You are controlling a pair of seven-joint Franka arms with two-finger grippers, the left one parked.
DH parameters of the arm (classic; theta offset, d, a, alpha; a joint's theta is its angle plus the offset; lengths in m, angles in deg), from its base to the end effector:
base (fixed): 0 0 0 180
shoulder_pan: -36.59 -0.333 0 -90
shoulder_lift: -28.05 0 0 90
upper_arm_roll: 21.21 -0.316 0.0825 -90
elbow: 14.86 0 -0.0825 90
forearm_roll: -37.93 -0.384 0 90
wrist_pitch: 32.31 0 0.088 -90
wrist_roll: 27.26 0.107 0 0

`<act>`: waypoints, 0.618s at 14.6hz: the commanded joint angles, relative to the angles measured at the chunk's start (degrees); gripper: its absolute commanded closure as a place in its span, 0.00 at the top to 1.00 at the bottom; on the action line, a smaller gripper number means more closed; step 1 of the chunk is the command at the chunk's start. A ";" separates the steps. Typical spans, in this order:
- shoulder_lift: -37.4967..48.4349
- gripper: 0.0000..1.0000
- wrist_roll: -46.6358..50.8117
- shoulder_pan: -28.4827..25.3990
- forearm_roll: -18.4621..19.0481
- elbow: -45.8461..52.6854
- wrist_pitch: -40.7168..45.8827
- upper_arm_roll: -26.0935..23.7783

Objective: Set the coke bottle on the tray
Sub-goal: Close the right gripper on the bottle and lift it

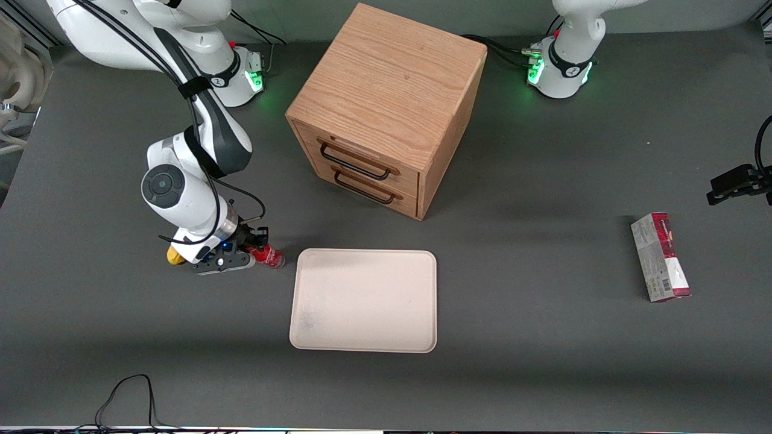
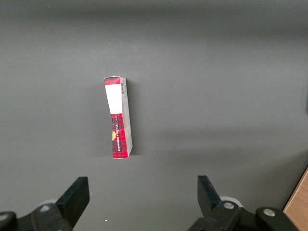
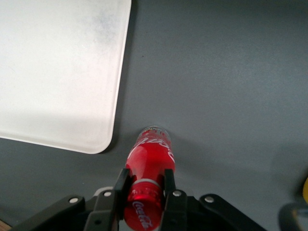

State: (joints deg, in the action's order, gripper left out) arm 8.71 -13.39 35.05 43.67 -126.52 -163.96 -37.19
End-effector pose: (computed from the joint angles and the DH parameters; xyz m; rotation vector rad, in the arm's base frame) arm 0.5903 0.1761 0.3156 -3.1144 -0.1765 -0.0333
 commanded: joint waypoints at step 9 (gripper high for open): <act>1.50 0.00 11.44 -0.22 0.76 14.51 13.06 -0.37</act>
State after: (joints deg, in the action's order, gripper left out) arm 9.51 -4.63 35.02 43.67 -117.15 -156.13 -37.32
